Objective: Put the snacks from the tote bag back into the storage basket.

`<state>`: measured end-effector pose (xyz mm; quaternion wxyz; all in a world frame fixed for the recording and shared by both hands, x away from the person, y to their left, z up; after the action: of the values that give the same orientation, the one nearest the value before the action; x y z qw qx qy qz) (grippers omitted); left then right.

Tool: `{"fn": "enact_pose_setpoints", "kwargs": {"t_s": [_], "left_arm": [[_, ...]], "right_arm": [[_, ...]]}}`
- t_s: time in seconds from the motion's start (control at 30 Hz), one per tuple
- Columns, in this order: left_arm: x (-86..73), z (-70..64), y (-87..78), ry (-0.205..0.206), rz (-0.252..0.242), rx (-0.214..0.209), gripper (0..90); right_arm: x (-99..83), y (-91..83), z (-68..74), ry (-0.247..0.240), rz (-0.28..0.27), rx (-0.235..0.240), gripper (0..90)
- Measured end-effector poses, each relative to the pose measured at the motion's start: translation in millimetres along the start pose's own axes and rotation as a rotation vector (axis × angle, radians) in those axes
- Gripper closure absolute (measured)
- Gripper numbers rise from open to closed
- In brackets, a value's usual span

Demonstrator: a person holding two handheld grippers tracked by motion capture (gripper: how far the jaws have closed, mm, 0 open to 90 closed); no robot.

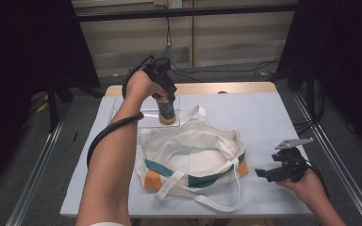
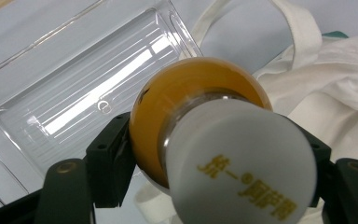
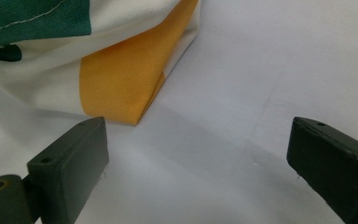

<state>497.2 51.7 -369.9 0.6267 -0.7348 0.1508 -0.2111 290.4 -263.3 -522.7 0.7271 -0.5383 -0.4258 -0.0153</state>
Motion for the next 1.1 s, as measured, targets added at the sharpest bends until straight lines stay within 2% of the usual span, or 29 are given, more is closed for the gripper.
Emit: {"fn": "enact_pose_setpoints", "kwargs": {"t_s": [0.03,0.17,0.2,0.33,0.4,0.47,0.5,0.57,0.6,0.63,0.73,0.77,0.8,0.83,1.0,1.03,1.1], "left_arm": [[0.6,0.0,1.3,0.015,-0.002,0.008,30.6],[-0.2,-0.5,4.3,0.018,-0.004,0.007,30.6],[-0.2,-0.3,4.7,0.031,-0.001,0.000,30.6],[-2.2,-0.2,7.1,0.027,0.006,0.004,30.6],[-3.3,-2.4,9.0,0.011,0.006,-0.006,30.6],[-3.8,0.2,11.0,0.040,0.014,0.007,30.6],[-3.8,-0.6,12.0,0.042,0.013,-0.001,30.6],[-4.3,0.0,12.7,0.044,0.019,0.010,30.6],[-4.5,-1.2,14.2,0.035,0.017,0.004,30.6],[-4.3,-1.0,15.3,0.052,0.020,0.002,30.6],[-4.8,-4.1,16.8,0.029,0.014,-0.005,30.6],[-4.8,-4.1,16.8,0.029,0.014,-0.005,30.6],[-4.4,-2.5,16.4,0.052,0.015,0.002,30.6],[-4.9,-2.6,16.7,0.042,0.016,0.005,30.5],[-4.9,-3.2,19.9,0.053,0.016,0.001,30.6],[-5.1,-2.9,20.0,0.050,0.019,0.010,30.6],[-5.0,-4.0,21.0,0.047,0.017,0.001,30.5]], "right_arm": [[-0.1,0.0,0.2,0.001,0.001,0.000,5.2],[-0.1,-0.4,1.3,0.005,0.002,0.005,5.2],[-0.2,0.0,1.1,0.002,0.001,0.003,5.1],[-0.3,0.7,1.1,-0.009,-0.002,0.004,5.2],[-0.2,0.1,1.7,-0.003,0.001,0.003,5.1],[0.0,-0.4,1.7,0.002,0.000,0.003,5.1],[-0.3,-0.2,1.6,-0.002,0.002,0.002,5.1],[-0.2,-0.1,1.8,-0.001,0.002,0.002,5.2],[0.0,-0.1,2.1,0.000,0.000,0.003,5.2],[0.0,0.0,2.4,-0.003,0.001,0.004,5.1],[0.0,-0.1,2.2,0.000,0.000,0.004,5.2],[0.0,-0.2,2.2,0.000,0.000,0.004,5.1],[0.0,-0.2,2.3,0.000,0.000,0.004,5.2],[0.1,-0.3,2.2,0.000,-0.001,0.004,5.1],[0.2,-0.2,2.9,-0.005,-0.001,0.007,5.1],[0.3,-0.3,2.9,-0.006,-0.001,0.007,5.1],[0.4,-0.4,2.8,-0.005,-0.002,0.007,5.1]]}}
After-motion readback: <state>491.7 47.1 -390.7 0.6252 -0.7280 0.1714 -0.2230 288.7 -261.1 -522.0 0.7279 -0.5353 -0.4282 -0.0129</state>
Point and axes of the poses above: each handheld gripper's, and its own axes: y roughly forward along the jaws, x roughly out of its top, z roughly to its left, the point moved 9 cm from there along y, roughly forward along the jaws, and after that the axes turned 8 degrees about -y, right-handed, at the moved point
